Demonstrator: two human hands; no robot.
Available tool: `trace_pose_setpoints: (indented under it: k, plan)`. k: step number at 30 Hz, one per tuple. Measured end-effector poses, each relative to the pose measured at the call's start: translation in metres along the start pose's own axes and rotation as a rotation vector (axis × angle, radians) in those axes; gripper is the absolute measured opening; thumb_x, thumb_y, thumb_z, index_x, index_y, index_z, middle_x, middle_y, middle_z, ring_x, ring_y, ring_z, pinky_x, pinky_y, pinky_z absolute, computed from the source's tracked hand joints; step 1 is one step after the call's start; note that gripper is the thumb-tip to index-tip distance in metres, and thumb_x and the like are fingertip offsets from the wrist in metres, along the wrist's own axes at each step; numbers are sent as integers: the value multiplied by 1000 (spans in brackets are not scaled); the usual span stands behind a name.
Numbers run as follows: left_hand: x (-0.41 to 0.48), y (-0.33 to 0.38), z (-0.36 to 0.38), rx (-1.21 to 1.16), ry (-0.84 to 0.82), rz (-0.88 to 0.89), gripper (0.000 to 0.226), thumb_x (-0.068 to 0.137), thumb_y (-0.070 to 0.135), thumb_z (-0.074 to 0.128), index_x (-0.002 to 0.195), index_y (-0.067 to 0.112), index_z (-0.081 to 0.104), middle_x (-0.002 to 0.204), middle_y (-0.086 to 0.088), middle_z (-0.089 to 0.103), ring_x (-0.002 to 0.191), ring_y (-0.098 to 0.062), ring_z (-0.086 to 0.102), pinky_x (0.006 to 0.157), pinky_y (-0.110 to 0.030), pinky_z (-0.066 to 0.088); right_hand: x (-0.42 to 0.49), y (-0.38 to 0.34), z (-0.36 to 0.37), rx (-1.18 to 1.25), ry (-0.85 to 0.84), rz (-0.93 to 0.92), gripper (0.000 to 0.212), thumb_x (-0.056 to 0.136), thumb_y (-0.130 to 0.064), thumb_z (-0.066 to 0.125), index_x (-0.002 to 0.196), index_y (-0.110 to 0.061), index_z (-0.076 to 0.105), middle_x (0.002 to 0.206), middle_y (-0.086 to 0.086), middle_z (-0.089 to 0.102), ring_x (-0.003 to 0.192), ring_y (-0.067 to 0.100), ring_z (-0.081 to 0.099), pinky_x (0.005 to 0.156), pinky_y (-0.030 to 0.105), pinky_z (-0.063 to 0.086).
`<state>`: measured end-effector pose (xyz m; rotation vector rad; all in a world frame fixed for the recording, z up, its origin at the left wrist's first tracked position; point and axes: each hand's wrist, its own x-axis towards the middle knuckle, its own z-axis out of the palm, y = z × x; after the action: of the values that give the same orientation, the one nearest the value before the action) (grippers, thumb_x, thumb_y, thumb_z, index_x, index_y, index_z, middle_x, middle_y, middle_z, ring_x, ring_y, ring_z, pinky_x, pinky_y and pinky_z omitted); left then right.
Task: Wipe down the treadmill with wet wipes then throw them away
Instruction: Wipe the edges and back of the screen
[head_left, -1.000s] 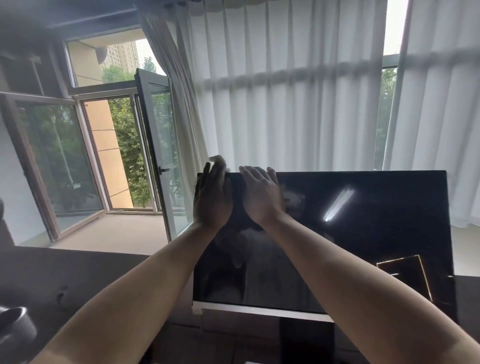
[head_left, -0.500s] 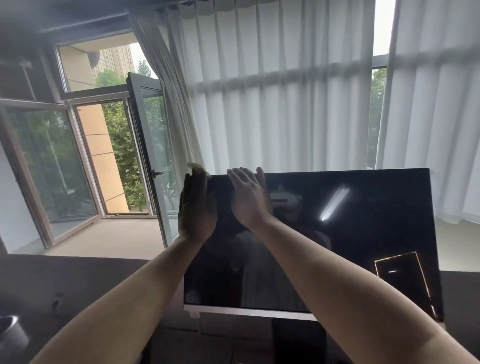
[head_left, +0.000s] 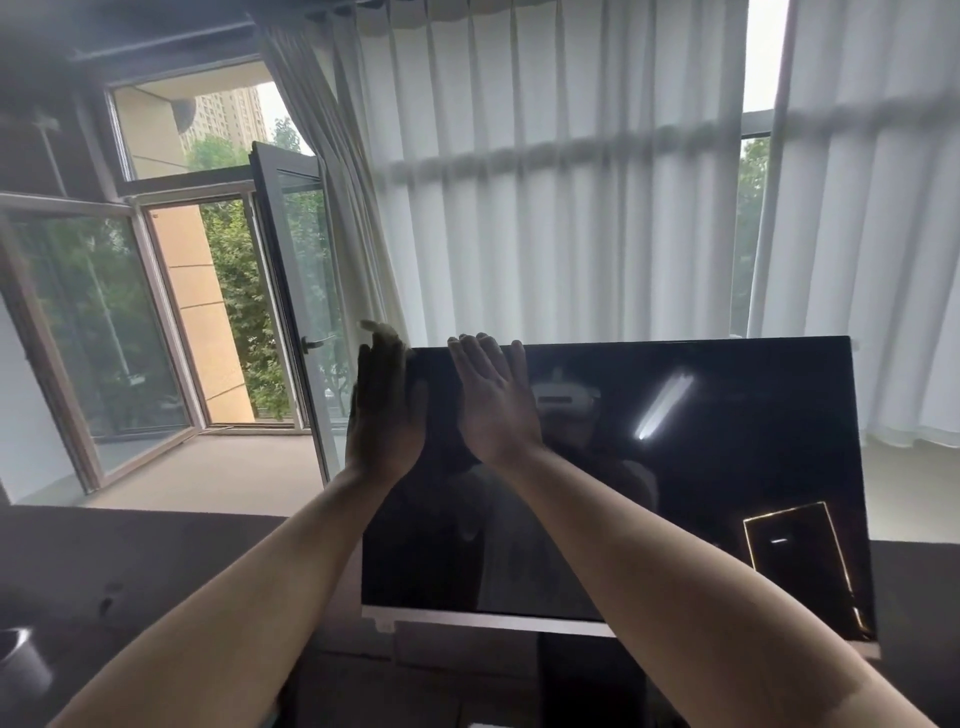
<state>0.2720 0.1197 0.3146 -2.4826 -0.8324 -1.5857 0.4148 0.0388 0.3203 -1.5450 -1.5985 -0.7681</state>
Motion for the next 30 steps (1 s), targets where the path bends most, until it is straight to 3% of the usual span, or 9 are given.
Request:
trace_pose_setpoints:
  k: [3, 8, 11, 13, 16, 18, 22, 26, 30]
  plan:
    - [-16, 4, 6, -13, 31, -38, 71, 105, 21, 42, 162, 17, -1, 170, -8, -3, 157, -25, 8, 121, -55, 26, -1, 1, 1, 0, 0, 1, 63, 88, 5, 49, 150, -6, 44, 153, 11, 46, 147, 32, 33, 122, 54, 12]
    - [-71, -2, 22, 4, 4, -124, 54, 103, 28, 41, 153, 10, 33, 167, -13, 21, 154, -35, 18, 122, -53, 22, -10, -5, 2, 2, 9, 35, 63, 89, 0, 55, 151, -9, 44, 160, 11, 35, 153, 28, 21, 124, 54, 10]
    - [-96, -3, 26, -65, 3, -157, 54, 103, 26, 40, 154, 10, 34, 165, -10, 26, 152, -37, 24, 117, -58, 29, -29, -17, 3, -26, -45, 38, 65, 86, -5, 57, 149, -13, 45, 165, 8, 24, 155, 26, 11, 124, 57, 5]
    - [-101, 0, 20, -94, 17, -103, 54, 102, 19, 42, 154, 9, 34, 166, -13, 23, 153, -35, 23, 117, -59, 30, -42, -23, 6, -23, -52, 27, 63, 83, -7, 54, 146, -13, 50, 162, 11, 30, 153, 30, 18, 123, 58, 6]
    - [-86, 1, 11, -125, 6, -38, 53, 103, 9, 41, 154, 3, 30, 163, -23, 24, 150, -39, 27, 118, -59, 27, -57, -29, 12, -35, -11, 9, 58, 81, -16, 39, 136, -14, 59, 148, 14, 46, 137, 36, 37, 116, 59, 20]
    - [-76, 1, 5, -181, 3, -61, 60, 106, 12, 40, 160, 3, 15, 159, -27, 27, 143, -45, 34, 113, -59, 33, -68, -34, 15, -78, 4, 5, 58, 79, -20, 35, 131, -17, 61, 136, 12, 51, 121, 36, 43, 101, 54, 31]
    - [-87, 4, 4, -190, 36, -83, 64, 106, 8, 42, 161, 5, 10, 167, -14, 17, 144, -42, 35, 112, -58, 34, -92, -40, 21, -77, -44, -5, 59, 82, -24, 35, 136, -18, 59, 115, 13, 56, 95, 34, 48, 77, 44, 40]
    - [-130, 11, 7, -178, 43, -93, 75, 103, -3, 45, 162, 14, 3, 169, -12, 13, 154, -36, 20, 121, -59, 24, -118, -41, 27, -112, -122, 2, 62, 82, -25, 42, 143, -21, 52, 113, 9, 53, 94, 33, 45, 77, 44, 39]
    - [-186, 3, 9, -181, -58, -213, 77, 102, -4, 44, 162, 26, 8, 171, 3, 2, 157, -26, 6, 123, -57, 19, -141, -45, 35, -109, -187, -15, 65, 79, -22, 67, 143, -23, 52, 119, 10, 53, 98, 35, 49, 84, 50, 41]
